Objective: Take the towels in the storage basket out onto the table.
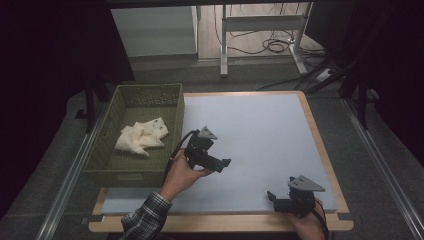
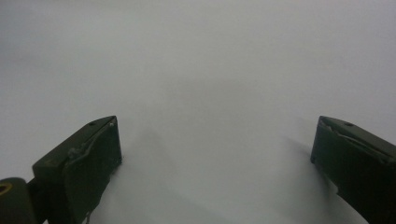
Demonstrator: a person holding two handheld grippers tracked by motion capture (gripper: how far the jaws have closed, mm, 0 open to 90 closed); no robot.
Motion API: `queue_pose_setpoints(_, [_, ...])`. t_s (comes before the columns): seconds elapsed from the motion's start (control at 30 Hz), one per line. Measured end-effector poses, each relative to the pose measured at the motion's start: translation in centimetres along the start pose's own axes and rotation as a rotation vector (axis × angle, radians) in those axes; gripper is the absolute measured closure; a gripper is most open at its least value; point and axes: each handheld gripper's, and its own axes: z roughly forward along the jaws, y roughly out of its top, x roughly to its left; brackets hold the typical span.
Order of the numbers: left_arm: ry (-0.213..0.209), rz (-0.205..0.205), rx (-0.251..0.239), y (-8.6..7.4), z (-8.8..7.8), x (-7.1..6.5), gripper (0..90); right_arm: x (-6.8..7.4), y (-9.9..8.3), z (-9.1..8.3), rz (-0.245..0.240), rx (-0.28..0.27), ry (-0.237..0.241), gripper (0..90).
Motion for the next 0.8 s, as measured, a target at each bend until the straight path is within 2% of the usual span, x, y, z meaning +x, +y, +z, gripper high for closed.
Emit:
queue_pose_setpoints(0.07, [0.007,0.007,0.008,0.8,-0.5,0.5,2.8,0.0,0.0,0.0,0.0,-0.001,0.001,1.7])
queue_pose_setpoints(0.27, [0.031,-0.005,0.027,1.8,-1.0,1.8,2.9,0.0,0.0,0.0,0.0,-0.001,0.001,1.7])
queue_pose_setpoints(0.37, [0.05,0.004,0.036,2.3,-1.5,2.4,3.0,0.0,0.0,0.0,0.001,-0.001,0.002,1.7])
queue_pose_setpoints(0.6, [0.075,-0.006,0.039,3.1,-2.5,3.5,2.9,0.0,0.0,0.0,0.001,-0.001,0.002,1.7])
queue_pose_setpoints(0.7, [0.089,-0.018,0.044,3.5,-3.0,4.4,3.0,0.0,0.0,0.0,0.001,-0.001,0.002,1.7])
queue_pose_setpoints(0.8, [0.102,-0.013,0.049,3.6,-3.2,4.8,3.2,0.0,0.0,0.0,0.001,-0.001,0.002,1.7])
